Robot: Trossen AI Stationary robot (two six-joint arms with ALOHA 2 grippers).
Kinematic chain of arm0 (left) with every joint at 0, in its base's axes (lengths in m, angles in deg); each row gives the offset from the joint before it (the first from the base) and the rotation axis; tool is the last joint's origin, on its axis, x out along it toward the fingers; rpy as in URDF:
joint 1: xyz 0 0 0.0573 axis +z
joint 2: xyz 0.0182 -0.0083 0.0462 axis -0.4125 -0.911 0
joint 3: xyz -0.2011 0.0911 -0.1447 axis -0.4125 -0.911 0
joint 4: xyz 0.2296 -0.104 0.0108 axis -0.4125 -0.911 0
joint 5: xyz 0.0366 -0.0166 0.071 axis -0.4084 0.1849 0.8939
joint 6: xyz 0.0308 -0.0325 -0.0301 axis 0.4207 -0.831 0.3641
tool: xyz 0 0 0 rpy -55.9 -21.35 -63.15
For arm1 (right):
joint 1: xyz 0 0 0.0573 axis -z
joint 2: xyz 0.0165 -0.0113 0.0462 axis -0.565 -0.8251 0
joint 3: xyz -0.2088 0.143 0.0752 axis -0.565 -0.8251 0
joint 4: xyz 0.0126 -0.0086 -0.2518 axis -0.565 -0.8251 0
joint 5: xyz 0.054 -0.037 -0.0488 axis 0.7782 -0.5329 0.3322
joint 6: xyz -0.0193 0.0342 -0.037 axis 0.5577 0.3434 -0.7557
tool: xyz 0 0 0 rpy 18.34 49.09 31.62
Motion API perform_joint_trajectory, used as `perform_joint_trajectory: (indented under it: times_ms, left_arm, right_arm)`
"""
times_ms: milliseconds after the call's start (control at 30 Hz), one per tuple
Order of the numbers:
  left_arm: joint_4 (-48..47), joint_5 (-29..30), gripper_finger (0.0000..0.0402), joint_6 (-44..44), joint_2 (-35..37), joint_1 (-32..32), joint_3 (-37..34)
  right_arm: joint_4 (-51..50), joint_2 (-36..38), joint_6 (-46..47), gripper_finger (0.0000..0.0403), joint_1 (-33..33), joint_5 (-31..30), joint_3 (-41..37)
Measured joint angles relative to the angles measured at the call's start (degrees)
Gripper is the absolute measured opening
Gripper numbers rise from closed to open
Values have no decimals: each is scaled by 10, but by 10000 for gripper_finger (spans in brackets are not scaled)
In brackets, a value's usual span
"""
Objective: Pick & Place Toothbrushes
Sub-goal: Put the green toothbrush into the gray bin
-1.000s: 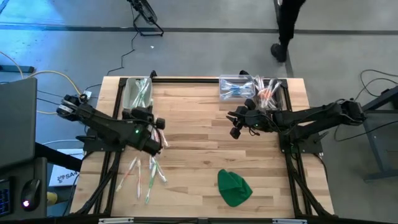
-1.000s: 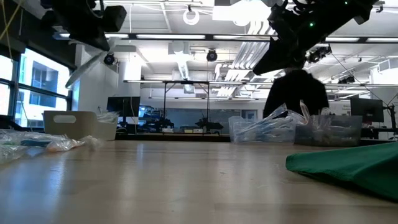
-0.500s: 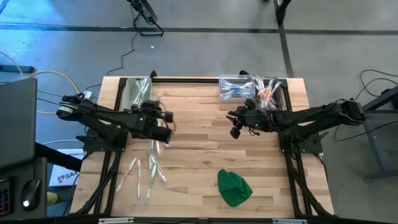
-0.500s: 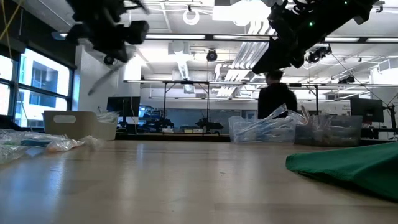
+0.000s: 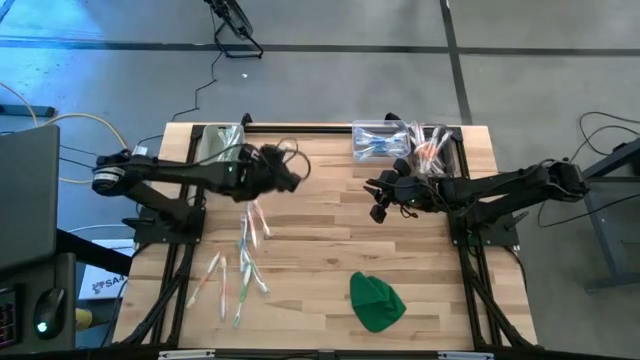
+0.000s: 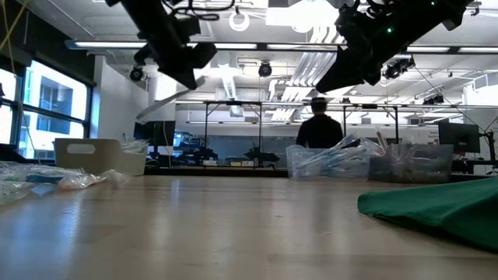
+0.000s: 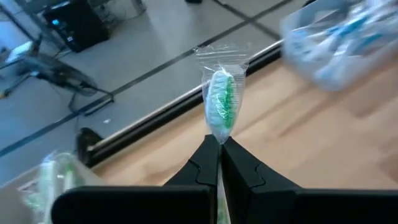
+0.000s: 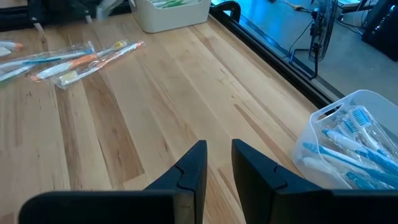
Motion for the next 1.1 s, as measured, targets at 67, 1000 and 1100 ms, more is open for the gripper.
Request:
perform_joint_trajectory:
  times_ms: [67,1000,1100]
  left_arm:
    - [-3,-9,1,18,0,29,0]
    - [128,-74,0,89,0,390,-155]
    - [132,-92,0,83,0,399,-177]
  right_arm:
    - [-4,0,1,66,0,0,0]
    - [-10,0,26,66,0,0,0]
    - [-23,0,17,66,0,-1,0]
